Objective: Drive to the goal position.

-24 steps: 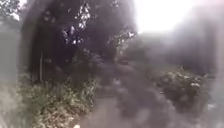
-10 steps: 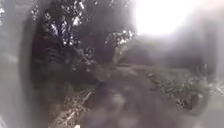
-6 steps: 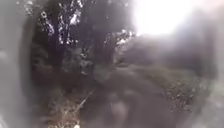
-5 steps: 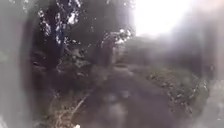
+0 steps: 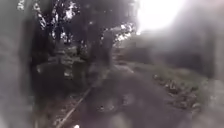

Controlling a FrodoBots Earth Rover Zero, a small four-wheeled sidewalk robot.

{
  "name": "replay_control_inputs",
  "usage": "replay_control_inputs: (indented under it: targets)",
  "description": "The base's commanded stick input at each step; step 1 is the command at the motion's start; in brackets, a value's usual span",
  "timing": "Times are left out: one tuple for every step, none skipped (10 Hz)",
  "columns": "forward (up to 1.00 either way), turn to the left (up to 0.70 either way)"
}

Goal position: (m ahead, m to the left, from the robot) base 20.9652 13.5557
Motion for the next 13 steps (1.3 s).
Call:
replay_control_inputs:
  targets:
    - [0.70, 0.00]
    - [0.70, 0.00]
    - [0.70, 0.00]
    - [0.70, 0.00]
    - [0.70, 0.00]
    - [0.70, 0.00]
    - [0.70, -0.24]
    - [0.70, -0.01]
    - [0.70, 0.00]
    - [0.70, 0.00]
    - [0.70, 0.00]
    - [0.70, 0.00]
    - [0.70, 0.00]
